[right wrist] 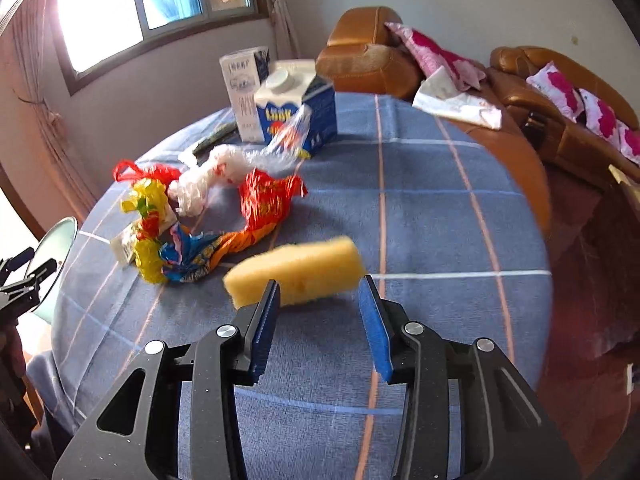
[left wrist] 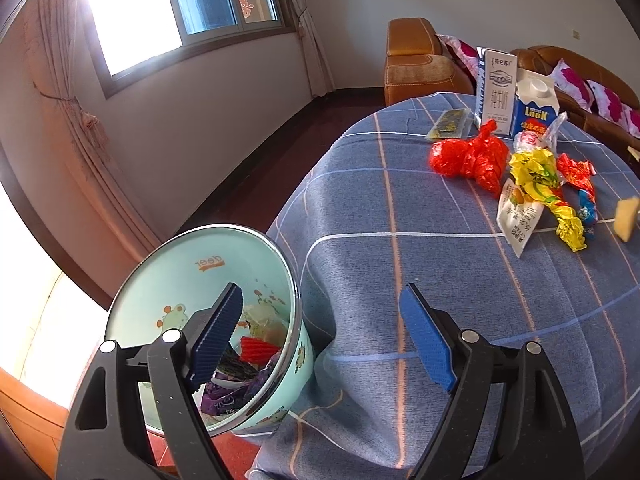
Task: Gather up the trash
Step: 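Grasp the yellow sponge with the right tool, then grasp the white paper packet with the left tool while the right tool holds the sponge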
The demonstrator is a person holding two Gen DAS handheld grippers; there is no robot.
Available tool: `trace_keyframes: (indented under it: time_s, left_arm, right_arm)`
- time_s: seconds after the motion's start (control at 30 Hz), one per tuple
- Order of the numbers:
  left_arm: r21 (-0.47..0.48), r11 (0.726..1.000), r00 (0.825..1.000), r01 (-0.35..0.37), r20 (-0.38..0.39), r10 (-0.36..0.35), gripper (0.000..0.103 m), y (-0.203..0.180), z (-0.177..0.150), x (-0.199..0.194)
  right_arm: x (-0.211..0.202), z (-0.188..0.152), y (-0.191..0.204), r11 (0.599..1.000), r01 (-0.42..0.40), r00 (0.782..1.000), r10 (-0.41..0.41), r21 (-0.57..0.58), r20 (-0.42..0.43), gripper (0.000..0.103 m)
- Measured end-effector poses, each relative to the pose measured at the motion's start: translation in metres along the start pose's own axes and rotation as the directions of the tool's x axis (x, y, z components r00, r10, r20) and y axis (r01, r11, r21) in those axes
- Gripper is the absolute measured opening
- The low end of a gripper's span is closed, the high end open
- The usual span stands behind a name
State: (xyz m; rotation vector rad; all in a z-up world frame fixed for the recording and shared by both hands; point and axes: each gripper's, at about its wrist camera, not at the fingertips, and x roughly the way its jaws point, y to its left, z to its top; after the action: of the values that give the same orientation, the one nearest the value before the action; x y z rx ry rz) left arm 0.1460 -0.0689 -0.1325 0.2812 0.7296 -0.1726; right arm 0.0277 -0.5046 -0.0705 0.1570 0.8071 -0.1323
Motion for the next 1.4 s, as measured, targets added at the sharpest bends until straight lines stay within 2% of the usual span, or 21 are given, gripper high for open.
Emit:
trace_keyframes:
  time_s: [0.1,0.17,0.3,0.4,0.43,0.6,0.67,0.83,1.0,1.2,1.4]
  left_arm:
    - [-0.002,1.0,1.0,0.0,0.0,0.0,0.079,-0.001,0.0,-0.001]
    - [0.001,1.0,1.0,0.002,0.006,-0.002,0.08,-0.001,0.0,-0.004]
    - [0.009,1.0,1.0,0.004,0.011,-0.004,0.08,-0.002,0.0,-0.006]
    - [0.008,1.0,1.0,0.005,0.004,-0.005,0.08,-0.003,0.0,-0.004]
    - [0.008,1.0,1.0,0.005,0.003,-0.005,0.08,-0.003,0.0,-0.003]
    - [0.014,1.0,1.0,0.021,0.005,-0.021,0.08,-0.011,0.001,-0.006]
    - [0.024,0.999,1.0,0.027,0.013,-0.027,0.08,-0.016,0.002,-0.009]
    - [0.043,0.997,0.998,0.058,0.02,-0.059,0.08,-0.031,0.012,-0.011]
    - [0.084,0.988,0.992,0.126,0.021,-0.128,0.08,-0.069,0.027,-0.006]
    - [0.141,0.975,0.985,0.173,-0.014,-0.173,0.08,-0.109,0.038,0.012]
    - [0.224,0.956,0.982,0.189,-0.071,-0.178,0.08,-0.139,0.046,0.033]
  right_arm:
    - [-0.004,0.011,-0.007,0.999,0.017,0.998,-0.018,0.036,0.053,0.042]
    - [0.001,0.019,-0.014,0.997,0.032,0.998,-0.036,0.066,0.058,0.042]
    - [0.021,0.017,-0.02,0.997,0.035,0.999,-0.035,0.073,0.003,0.041]
    - [0.037,0.004,-0.025,0.997,-0.003,0.999,0.007,0.078,-0.044,0.039]
    - [0.038,0.002,-0.026,0.997,-0.023,0.999,0.026,0.071,-0.044,0.032]
    - [0.04,-0.006,-0.017,1.0,-0.017,0.998,0.016,-0.002,-0.062,0.019]
    - [0.035,-0.009,-0.016,1.0,-0.024,0.999,0.024,0.003,-0.041,0.013]
    - [0.007,-0.019,-0.022,0.995,-0.071,0.996,0.067,0.077,0.055,0.012]
    - [-0.015,-0.02,-0.041,0.983,-0.089,0.99,0.069,0.159,0.127,0.012]
    - [-0.02,-0.026,-0.059,0.976,-0.08,0.989,0.051,0.201,0.142,0.012]
    - [-0.018,-0.032,-0.061,0.975,-0.085,0.988,0.056,0.206,0.141,0.012]
